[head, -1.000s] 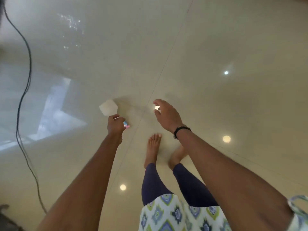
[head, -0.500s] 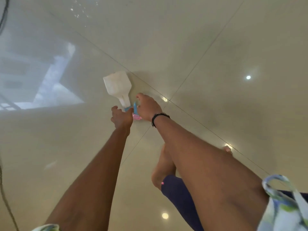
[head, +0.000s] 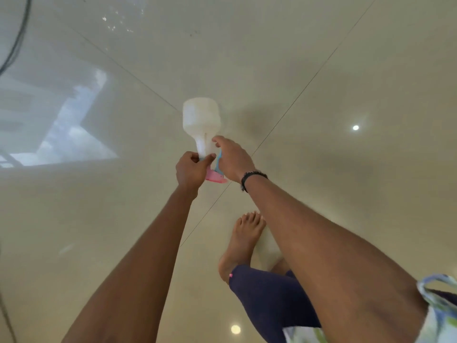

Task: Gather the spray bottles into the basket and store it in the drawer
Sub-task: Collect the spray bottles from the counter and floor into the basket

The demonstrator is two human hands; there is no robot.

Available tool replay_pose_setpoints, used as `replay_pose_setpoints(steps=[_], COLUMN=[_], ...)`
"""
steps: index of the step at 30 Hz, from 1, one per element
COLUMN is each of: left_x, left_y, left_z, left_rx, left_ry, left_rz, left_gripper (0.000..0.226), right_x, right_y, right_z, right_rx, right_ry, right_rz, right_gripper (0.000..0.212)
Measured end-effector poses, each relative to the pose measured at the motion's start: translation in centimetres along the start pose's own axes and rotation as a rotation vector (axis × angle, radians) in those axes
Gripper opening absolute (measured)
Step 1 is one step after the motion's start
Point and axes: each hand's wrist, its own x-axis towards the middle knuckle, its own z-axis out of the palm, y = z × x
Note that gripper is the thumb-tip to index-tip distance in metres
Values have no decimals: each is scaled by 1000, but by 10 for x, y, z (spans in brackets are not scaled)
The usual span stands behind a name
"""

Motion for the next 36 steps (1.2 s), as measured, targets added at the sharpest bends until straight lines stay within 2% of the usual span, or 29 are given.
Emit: replay_pose_setpoints(steps=[3,7,13,21,30,36], left_x=[-36,-86,-157,-246,-304,-326], left_y=[59,154,302,465,646,754], left_z=[-12,-23,-13,24,91,132], left_rx=[61,164,312,418,532,552], left_ry=[-37,-72,-139,-220,-343,-446], left_rz=[57,162,323,561,772,840], left_gripper=[34,39,39,33,33,34], right_x=[-32,-74,-113,-157,-157,-151], right_y=[-13,-29,-34,-23,-22,-28], right_z=[-45,-125,-262,-422,-568,-669], right_rx=[-13,-139,-292,-314,-207,-181], right_ry=[220,446,666,872,1090,1255], right_rz=[-52,-92,-162,-242,-154,-79], right_gripper=[57,72,87,95,82,68])
